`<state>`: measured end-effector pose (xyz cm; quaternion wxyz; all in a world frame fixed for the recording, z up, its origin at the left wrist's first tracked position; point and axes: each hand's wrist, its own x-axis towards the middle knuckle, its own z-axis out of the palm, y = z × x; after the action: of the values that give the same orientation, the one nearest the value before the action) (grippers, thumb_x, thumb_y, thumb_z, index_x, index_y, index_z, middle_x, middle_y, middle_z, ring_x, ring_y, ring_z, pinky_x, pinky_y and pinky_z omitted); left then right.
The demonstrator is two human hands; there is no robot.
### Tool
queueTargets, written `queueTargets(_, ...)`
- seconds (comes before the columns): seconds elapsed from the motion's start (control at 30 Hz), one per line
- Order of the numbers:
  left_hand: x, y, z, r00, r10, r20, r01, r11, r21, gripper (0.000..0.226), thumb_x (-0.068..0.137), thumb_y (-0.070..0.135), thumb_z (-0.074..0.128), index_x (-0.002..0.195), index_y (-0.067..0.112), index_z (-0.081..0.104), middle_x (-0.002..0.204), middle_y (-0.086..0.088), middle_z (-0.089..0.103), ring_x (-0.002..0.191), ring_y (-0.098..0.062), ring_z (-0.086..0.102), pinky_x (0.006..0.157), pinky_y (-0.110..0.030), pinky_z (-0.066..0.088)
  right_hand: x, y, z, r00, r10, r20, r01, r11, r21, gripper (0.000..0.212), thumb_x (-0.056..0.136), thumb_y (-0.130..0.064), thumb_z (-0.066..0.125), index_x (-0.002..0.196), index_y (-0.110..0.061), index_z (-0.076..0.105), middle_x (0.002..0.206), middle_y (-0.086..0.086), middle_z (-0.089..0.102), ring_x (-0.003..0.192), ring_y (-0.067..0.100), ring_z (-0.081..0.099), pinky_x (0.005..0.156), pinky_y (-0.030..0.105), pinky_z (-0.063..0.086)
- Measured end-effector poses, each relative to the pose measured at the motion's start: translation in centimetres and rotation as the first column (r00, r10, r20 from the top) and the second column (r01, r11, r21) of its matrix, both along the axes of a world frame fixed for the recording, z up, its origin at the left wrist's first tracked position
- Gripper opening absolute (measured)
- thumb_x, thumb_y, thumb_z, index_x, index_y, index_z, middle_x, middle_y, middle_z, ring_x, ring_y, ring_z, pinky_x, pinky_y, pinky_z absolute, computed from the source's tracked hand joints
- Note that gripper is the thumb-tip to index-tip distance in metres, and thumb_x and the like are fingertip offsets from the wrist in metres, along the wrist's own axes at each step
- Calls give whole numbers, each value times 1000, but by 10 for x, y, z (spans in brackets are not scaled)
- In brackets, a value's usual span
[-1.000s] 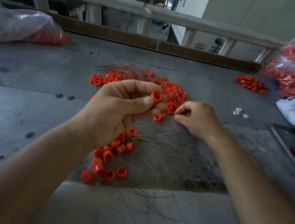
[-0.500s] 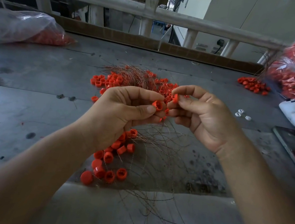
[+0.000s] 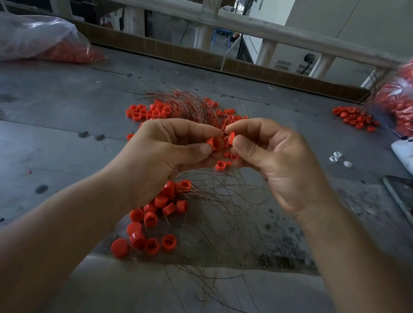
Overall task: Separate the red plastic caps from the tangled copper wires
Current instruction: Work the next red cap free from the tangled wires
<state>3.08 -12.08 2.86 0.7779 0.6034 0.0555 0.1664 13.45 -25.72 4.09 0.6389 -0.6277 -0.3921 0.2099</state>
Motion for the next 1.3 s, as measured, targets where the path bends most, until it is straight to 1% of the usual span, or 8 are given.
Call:
queueTargets(0.07,0,-1,0,1000,16,2,-16,1000,25,22,63,2,60,74,15,75,75,-7,73,73,-16,70,66,-19,54,-3,2,-1,998,-22,58,23,1000,-11,19,67,-18,62,86,-15,65,78,5,65,73,26,62,70,45,57)
queueTargets(0.17,0,-1,0,999,34,2,-34,998,48,23,62,3,60,79,12,72,75,-6,73,72,-15,71,65,-18,54,-6,4,-2,985,-64,161,66,998,-5,18,68,-20,62,86,-19,63,78,0,66,73,24,66,69,45,57)
queueTargets(0.4,1,-1,0,997,71,3,-71,996,60,19,58,6,63,75,11,68,68,-5,71,66,-14,69,62,-18,54,-10,8,-7,893,-131,430,143,990,4,26,77,-7,67,84,-32,62,80,-10,64,72,10,63,67,25,55)
queueTargets(0.57,1,0,-1,997,78,-6,-77,992,100,21,58,7,63,78,11,68,71,-6,72,69,-15,70,63,-19,54,-11,8,-8,838,-180,515,202,979,12,26,77,-7,69,93,-26,63,83,-12,64,77,4,63,71,18,52)
queueTargets(0.73,2,-1,-1,997,77,-9,-76,991,110,22,58,7,63,80,10,67,72,-6,72,69,-15,70,62,-18,54,-11,7,-8,800,-206,564,234,972,23,26,75,-8,71,96,-22,64,82,-14,62,79,4,63,71,13,50)
queueTargets(0.93,1,-2,0,997,76,-20,-72,988,137,23,60,8,63,83,9,68,72,-7,73,70,-15,70,62,-17,53,-12,7,-8,819,-208,535,216,975,49,26,74,-7,71,97,-19,64,80,-7,65,74,9,66,69,27,56)
queueTargets(1.07,0,-2,0,998,54,-30,-50,992,117,21,59,9,63,80,10,69,71,-7,72,68,-15,70,61,-17,54,-11,6,-9,825,-200,528,203,978,52,25,74,-8,71,94,-20,65,78,-14,64,71,5,65,65,19,55)
queueTargets(1.3,-2,-5,0,991,128,40,-134,931,341,20,60,13,64,78,21,67,69,7,72,64,-10,70,59,-12,52,-10,6,-11,775,-206,597,221,974,50,22,72,-7,73,93,-10,68,77,-9,63,68,4,64,65,18,54)
